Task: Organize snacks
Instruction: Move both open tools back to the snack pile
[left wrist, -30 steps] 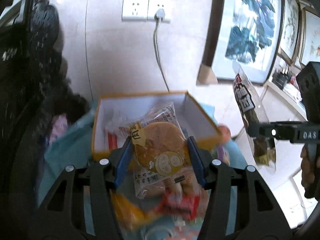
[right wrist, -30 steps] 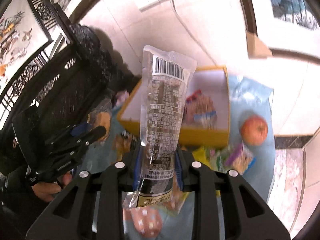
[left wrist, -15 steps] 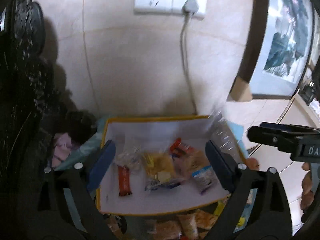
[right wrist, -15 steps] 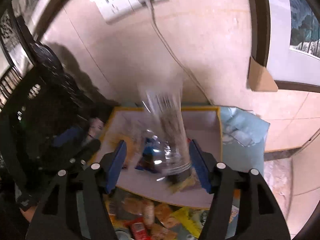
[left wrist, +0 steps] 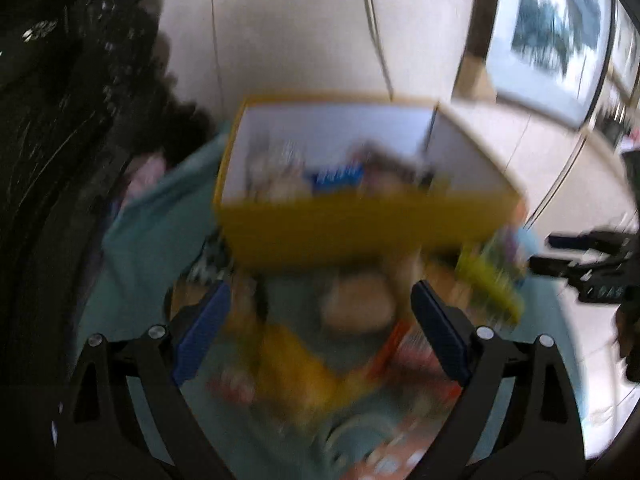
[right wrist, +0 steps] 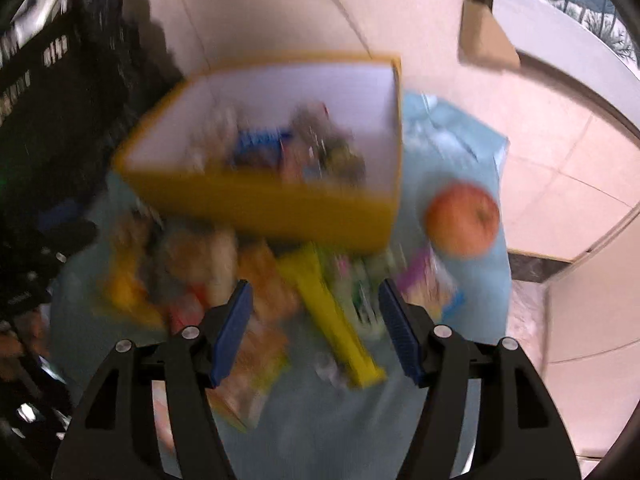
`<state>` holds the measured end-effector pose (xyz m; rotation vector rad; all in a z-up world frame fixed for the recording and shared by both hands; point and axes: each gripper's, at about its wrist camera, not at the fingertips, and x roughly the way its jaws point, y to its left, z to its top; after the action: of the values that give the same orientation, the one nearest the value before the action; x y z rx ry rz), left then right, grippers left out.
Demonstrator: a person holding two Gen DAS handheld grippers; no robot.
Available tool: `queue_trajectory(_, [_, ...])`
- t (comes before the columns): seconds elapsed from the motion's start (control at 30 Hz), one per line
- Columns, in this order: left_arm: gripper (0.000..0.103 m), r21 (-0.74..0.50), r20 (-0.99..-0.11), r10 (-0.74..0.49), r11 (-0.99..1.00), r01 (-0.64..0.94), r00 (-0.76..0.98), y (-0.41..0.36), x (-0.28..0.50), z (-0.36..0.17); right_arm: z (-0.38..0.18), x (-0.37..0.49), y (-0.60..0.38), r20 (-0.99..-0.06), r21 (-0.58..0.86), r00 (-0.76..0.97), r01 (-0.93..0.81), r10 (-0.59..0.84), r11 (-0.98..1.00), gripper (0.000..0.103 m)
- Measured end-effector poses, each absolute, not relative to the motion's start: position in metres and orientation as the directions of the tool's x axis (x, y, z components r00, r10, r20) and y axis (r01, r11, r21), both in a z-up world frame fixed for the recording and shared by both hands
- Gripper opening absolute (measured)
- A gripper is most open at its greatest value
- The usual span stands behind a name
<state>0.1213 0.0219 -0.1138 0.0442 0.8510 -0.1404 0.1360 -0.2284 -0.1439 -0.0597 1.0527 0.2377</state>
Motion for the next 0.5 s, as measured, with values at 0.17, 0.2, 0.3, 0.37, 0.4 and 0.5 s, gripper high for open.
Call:
queue_trajectory(0.17, [0.093, 0.027, -0.810, -0.036, 0.995, 0.099, 0.585, 0.035, 0.099, -0.157, -0.185, 0.110, -0.229, -0.898, 0.016, 0.428, -0.205, 0.104, 0.979, 0.066])
queue_trajectory(0.2, [0.093, 0.028, -0.820, -0.028, 0.996, 0.089, 0.572, 0.040, 0.099, -0.163, -0.189, 0.107, -0.228, -0.903, 0.012, 0.417, -0.211, 0.101, 0.977, 0.066])
queue_trajectory(0.3, [0.093, 0.020, -0.831, -0.013, 0.998, 0.053, 0.556, 0.051, 0.104, -0.169, -0.191, 0.106, -0.226, -0.905, -0.017, 0.417, -0.224, 0.081, 0.974, 0.066])
queue_trajectory(0.37, [0.093, -0.009, -0.838, -0.022, 1.000, 0.026, 0.546, 0.056, 0.111, -0.172, -0.189, 0.111, -0.226, -0.901, -0.032, 0.429, -0.223, 0.069, 0.974, 0.066])
queue_trajectory(0.4, [0.093, -0.013, -0.841, -0.017, 1.000, 0.012, 0.541, 0.057, 0.116, -0.174, -0.188, 0.115, -0.225, -0.900, -0.036, 0.430, -0.221, 0.064, 0.975, 0.066])
queue_trajectory(0.5, [0.093, -0.008, -0.852, -0.013, 1.000, 0.012, 0.524, 0.054, 0.123, -0.183, -0.187, 0.123, -0.223, -0.898, -0.055, 0.437, -0.223, 0.049, 0.973, 0.066])
